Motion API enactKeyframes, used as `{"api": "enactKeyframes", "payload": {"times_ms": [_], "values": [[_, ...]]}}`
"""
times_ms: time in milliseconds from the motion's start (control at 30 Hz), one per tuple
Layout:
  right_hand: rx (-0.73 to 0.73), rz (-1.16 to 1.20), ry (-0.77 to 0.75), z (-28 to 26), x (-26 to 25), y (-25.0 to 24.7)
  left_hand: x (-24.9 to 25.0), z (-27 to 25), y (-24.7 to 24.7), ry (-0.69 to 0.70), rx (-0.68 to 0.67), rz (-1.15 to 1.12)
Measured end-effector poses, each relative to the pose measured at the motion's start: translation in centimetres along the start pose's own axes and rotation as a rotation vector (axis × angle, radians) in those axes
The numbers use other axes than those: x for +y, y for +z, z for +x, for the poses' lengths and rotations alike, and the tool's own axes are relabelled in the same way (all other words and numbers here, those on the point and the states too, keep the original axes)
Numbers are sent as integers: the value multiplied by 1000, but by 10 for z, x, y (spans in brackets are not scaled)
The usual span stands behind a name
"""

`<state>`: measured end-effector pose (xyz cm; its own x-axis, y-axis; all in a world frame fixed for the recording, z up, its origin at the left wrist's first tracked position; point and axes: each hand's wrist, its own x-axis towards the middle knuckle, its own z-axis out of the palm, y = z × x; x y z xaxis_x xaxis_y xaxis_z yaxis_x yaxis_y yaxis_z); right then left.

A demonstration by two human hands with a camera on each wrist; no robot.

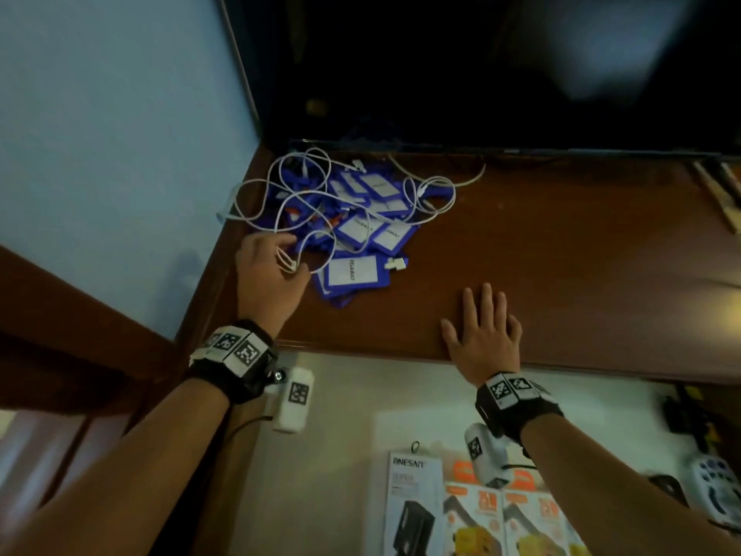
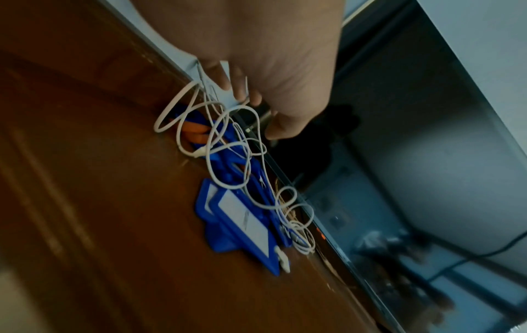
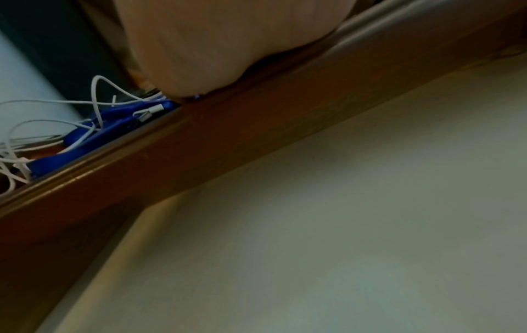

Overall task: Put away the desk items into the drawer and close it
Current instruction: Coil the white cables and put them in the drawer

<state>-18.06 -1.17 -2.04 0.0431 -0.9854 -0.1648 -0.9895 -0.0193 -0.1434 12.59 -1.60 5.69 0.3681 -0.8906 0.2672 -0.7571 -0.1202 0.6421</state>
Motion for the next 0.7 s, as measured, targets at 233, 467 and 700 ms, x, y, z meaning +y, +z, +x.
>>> {"api": "enactKeyframes", "payload": {"times_ms": [233, 467, 700], "values": [[6, -30, -1, 2, -1, 2, -6, 60, 0, -299, -171, 104], [-53, -47, -8, 3, -1, -4, 5, 74, -9, -245, -201, 33], [-191, 18, -14, 7, 2, -17, 63, 74, -42, -152, 88, -515]]}}
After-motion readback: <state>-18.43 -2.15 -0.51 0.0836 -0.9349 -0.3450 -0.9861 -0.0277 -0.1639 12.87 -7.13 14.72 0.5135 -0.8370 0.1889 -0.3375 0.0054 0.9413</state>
